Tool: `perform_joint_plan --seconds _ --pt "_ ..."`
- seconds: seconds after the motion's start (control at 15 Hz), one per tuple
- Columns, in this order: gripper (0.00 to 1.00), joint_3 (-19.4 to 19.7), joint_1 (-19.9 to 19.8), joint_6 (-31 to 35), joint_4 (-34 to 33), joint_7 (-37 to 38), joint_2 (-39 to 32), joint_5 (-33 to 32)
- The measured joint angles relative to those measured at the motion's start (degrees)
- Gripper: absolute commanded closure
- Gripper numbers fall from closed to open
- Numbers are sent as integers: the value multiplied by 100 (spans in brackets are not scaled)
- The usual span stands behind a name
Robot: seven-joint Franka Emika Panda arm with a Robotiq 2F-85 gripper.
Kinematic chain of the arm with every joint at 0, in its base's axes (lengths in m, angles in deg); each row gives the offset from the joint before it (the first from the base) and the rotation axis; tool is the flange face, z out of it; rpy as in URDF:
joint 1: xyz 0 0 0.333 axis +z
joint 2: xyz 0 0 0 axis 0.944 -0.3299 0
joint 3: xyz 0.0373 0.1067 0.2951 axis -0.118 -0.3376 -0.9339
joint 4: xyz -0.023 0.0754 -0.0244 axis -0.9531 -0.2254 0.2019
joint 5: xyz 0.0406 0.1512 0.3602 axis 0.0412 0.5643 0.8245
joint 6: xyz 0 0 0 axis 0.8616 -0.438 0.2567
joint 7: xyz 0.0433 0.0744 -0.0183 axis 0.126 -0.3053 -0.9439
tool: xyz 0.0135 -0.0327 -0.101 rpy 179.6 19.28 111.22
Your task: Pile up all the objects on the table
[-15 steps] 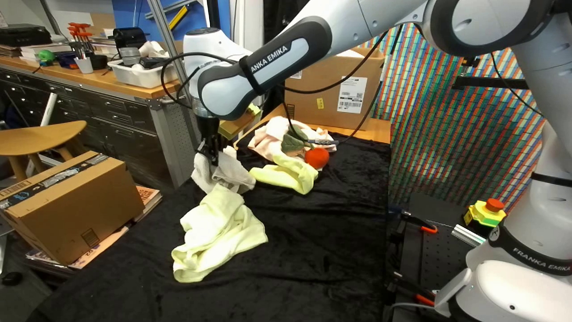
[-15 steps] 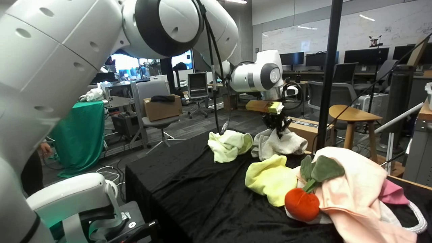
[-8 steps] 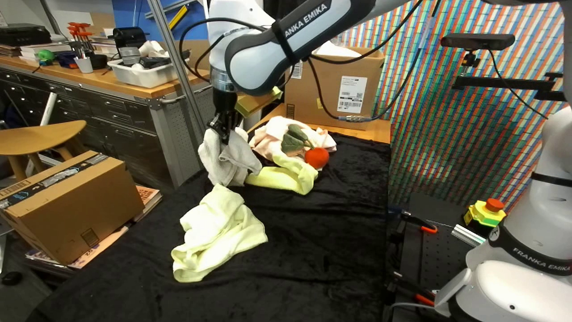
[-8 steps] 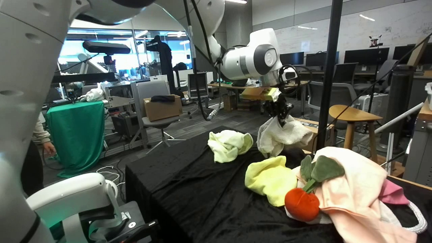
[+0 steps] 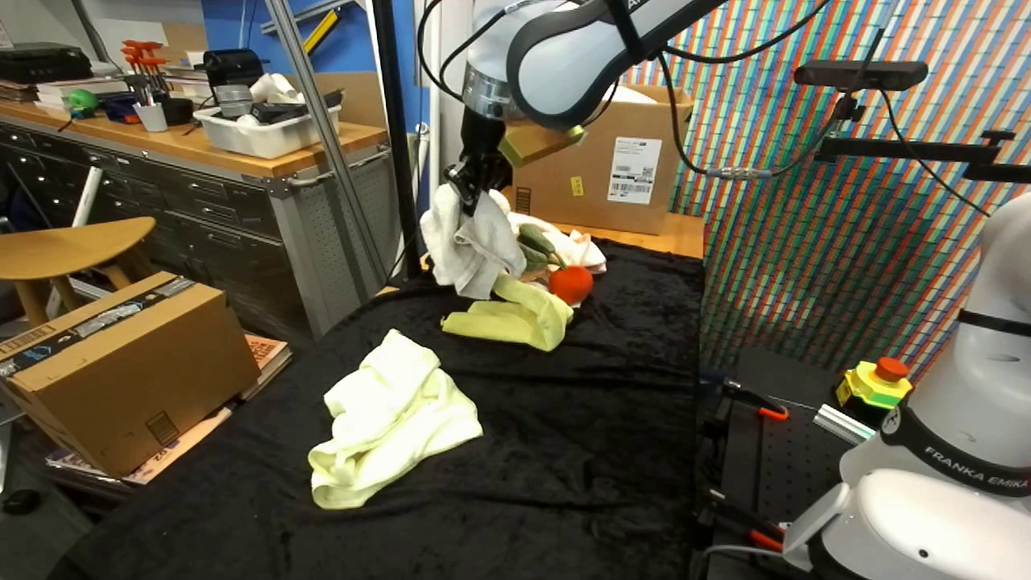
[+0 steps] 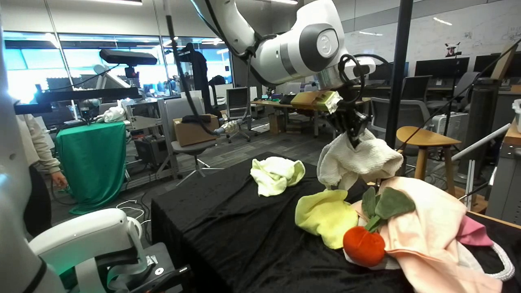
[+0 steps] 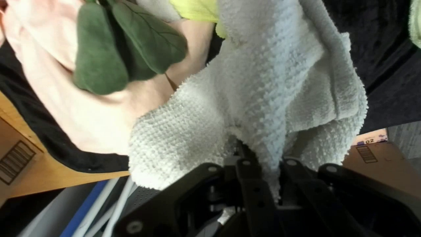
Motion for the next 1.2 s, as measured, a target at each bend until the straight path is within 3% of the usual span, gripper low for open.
perform_joint_plan --seconds 0.2,0.53,1.2 --pt "92 13 -159 -5 399 69 275 -189" --pt "92 -47 -193 -251 761 186 152 -501" --pt "90 -113 -127 -782 781 377 -503 -766"
